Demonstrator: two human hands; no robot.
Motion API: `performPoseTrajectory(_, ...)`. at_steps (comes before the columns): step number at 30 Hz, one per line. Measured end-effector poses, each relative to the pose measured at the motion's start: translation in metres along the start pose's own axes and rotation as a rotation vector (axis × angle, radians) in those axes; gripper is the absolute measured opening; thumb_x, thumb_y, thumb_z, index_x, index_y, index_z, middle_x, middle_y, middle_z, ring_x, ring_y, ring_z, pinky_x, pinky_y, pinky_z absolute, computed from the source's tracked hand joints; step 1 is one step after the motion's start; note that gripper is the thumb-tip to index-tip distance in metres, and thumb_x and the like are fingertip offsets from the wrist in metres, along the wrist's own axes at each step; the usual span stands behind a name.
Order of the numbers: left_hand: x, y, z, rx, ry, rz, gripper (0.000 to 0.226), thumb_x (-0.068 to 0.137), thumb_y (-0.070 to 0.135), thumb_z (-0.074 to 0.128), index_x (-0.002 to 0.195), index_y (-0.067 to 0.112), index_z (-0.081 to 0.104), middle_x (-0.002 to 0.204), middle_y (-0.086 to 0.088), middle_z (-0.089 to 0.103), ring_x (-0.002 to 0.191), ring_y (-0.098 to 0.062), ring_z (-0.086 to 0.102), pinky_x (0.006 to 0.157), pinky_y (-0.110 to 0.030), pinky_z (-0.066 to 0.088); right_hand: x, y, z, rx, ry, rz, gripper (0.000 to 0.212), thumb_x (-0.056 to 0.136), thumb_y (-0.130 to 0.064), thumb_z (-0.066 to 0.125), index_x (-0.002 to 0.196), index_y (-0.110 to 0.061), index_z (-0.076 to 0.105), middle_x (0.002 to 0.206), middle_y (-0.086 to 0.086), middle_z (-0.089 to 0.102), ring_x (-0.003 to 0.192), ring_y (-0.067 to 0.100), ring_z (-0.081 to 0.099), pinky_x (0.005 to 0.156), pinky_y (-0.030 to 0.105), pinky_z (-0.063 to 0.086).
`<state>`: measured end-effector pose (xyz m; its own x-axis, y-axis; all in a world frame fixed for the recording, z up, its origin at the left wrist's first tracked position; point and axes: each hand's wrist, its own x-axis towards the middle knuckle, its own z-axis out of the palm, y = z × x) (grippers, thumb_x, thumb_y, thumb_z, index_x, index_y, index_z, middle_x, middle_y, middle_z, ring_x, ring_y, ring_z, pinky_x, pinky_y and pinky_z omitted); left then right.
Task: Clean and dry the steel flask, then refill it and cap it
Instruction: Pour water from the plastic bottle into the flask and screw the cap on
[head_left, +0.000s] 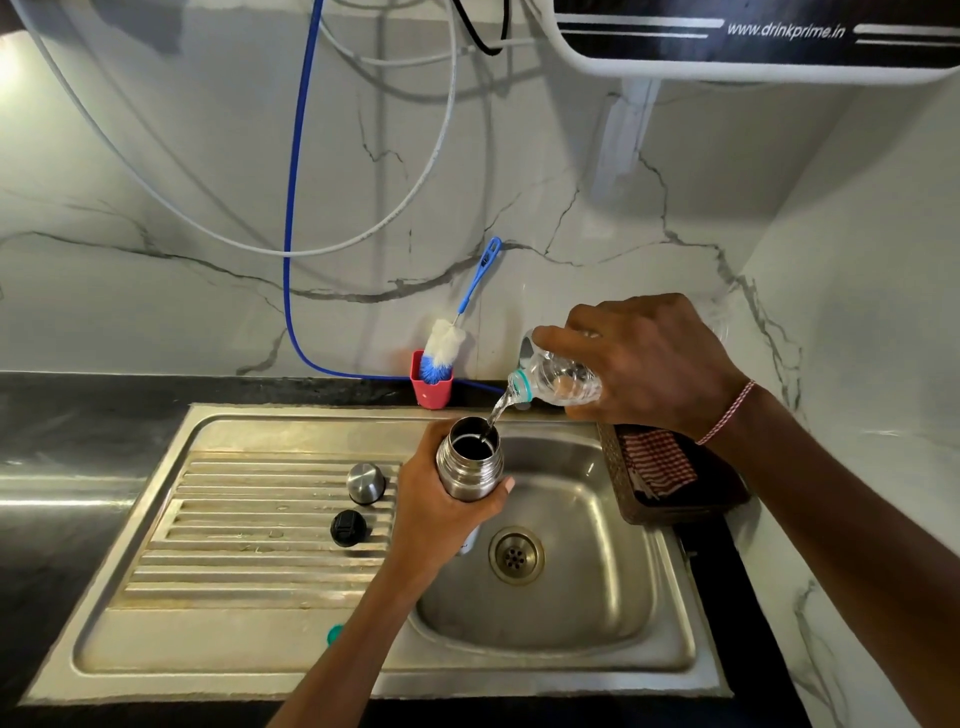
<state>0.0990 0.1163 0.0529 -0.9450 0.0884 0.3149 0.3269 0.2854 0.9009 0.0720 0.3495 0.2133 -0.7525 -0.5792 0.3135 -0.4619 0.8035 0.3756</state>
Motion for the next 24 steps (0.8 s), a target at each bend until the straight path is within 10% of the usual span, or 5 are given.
performPoseTrajectory(24, -0.007, -0.007, 0.002, 0.002, -0.018, -0.044, 0.07, 0.063, 0.021, 0.098, 0.117, 0.037, 0.055, 0.106, 0.02, 0.069, 0.095, -0.009, 0.071, 0.08, -0.022, 0.058, 0.005, 0.004, -0.014, -0.056, 0.001, -0.043, 0.058, 0.08, -0.07, 0.055, 0.122, -0.03, 0.058, 0.094, -0.001, 0.066, 0.07, 0.025, 0.062, 0.057, 0.033, 0.049)
